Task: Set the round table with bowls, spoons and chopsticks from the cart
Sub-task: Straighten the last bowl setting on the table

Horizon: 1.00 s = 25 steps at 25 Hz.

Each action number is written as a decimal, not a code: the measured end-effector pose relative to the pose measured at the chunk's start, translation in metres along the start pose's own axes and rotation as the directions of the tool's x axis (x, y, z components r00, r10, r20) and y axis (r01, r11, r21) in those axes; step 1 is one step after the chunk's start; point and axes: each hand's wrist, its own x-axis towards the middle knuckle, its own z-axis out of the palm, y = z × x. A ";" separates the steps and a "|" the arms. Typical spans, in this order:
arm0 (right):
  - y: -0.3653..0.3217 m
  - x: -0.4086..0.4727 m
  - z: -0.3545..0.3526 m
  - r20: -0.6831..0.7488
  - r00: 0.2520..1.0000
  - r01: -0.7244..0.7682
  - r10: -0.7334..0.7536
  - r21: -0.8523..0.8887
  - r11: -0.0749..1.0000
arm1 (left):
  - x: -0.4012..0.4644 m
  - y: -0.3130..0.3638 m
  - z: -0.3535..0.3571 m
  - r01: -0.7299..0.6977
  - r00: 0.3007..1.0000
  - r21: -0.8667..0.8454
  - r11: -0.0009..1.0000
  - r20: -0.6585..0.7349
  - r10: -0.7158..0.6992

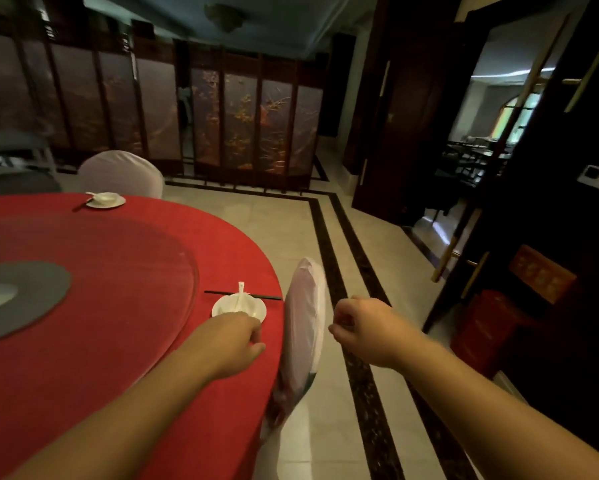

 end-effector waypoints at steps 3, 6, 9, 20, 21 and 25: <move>0.064 0.073 0.008 0.008 0.993 0.115 -0.114 -0.003 0.993 | 0.060 0.014 0.014 0.138 0.990 0.025 0.990 -0.029 -0.137; 0.119 0.155 0.004 0.058 0.959 0.279 -0.278 -0.007 0.960 | 0.110 0.032 0.023 0.327 0.942 -0.015 0.945 -0.079 -0.327; 0.144 0.225 -0.007 0.125 0.898 0.423 -0.421 0.013 0.906 | 0.138 0.047 0.032 0.498 0.856 -0.106 0.861 -0.097 -0.507; 0.108 0.429 0.050 0.305 0.576 0.730 -0.758 0.226 0.646 | 0.200 0.000 0.097 0.818 0.370 -0.456 0.351 -0.051 -0.928; 0.103 0.447 0.060 0.320 0.555 0.735 -0.768 0.244 0.633 | 0.210 -0.010 0.107 0.805 0.320 -0.514 0.296 -0.044 -0.946; 0.095 0.504 0.105 0.387 0.474 0.705 -0.791 0.371 0.604 | 0.242 -0.025 0.147 0.712 0.119 -0.698 0.072 0.019 -0.993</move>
